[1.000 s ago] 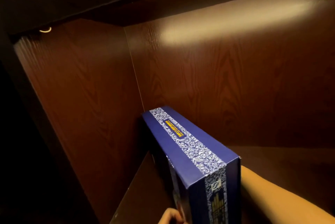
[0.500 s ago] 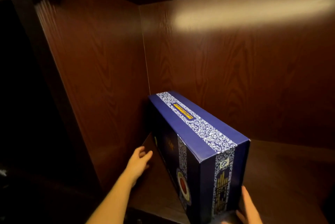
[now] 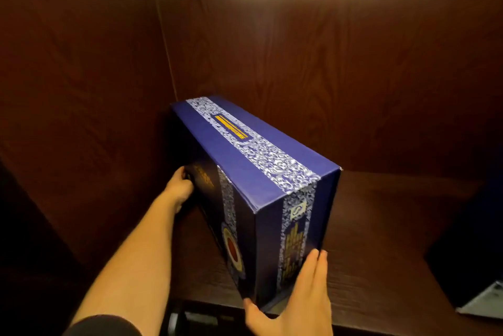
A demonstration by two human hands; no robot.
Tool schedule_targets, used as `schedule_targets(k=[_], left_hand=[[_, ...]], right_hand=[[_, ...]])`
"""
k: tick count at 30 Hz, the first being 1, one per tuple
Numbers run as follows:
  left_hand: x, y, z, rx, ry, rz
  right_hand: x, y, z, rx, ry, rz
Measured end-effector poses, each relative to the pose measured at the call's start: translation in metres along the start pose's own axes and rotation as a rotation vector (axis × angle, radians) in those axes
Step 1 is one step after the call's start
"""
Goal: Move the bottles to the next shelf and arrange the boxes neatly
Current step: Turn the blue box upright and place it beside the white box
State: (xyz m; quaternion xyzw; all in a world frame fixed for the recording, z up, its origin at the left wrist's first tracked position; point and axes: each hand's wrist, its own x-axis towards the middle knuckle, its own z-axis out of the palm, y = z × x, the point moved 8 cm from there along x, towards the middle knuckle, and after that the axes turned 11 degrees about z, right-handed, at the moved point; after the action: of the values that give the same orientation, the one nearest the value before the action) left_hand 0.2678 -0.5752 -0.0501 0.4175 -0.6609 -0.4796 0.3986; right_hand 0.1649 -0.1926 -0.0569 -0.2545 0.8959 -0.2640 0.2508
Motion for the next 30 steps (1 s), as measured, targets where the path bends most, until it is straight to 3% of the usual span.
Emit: schedule_targets(k=[3, 8, 13, 20, 30], left_hand=[[0.0, -0.007, -0.006, -0.003, 0.008, -0.023], [-0.029, -0.008, -0.024, 0.027, 0.046, -0.012], [-0.072, 0.004, -0.034, -0.061, 0.066, 0.019], [-0.124, 0.004, -0.045, 0.078, 0.043, 0.081], [-0.159, 0.007, -0.051, 0.378, 0.044, 0.19]], right_hand=[[-0.004, -0.014, -0.006, 0.021, 0.156, -0.142], [0.001, 0.013, -0.018, 0.185, 0.096, -0.239], [0.014, 0.038, -0.042, 0.348, -0.005, -0.217], [0.026, 0.061, -0.077, 0.097, 0.136, -0.199], [0.032, 0.079, -0.095, 0.111, 0.257, -0.182]])
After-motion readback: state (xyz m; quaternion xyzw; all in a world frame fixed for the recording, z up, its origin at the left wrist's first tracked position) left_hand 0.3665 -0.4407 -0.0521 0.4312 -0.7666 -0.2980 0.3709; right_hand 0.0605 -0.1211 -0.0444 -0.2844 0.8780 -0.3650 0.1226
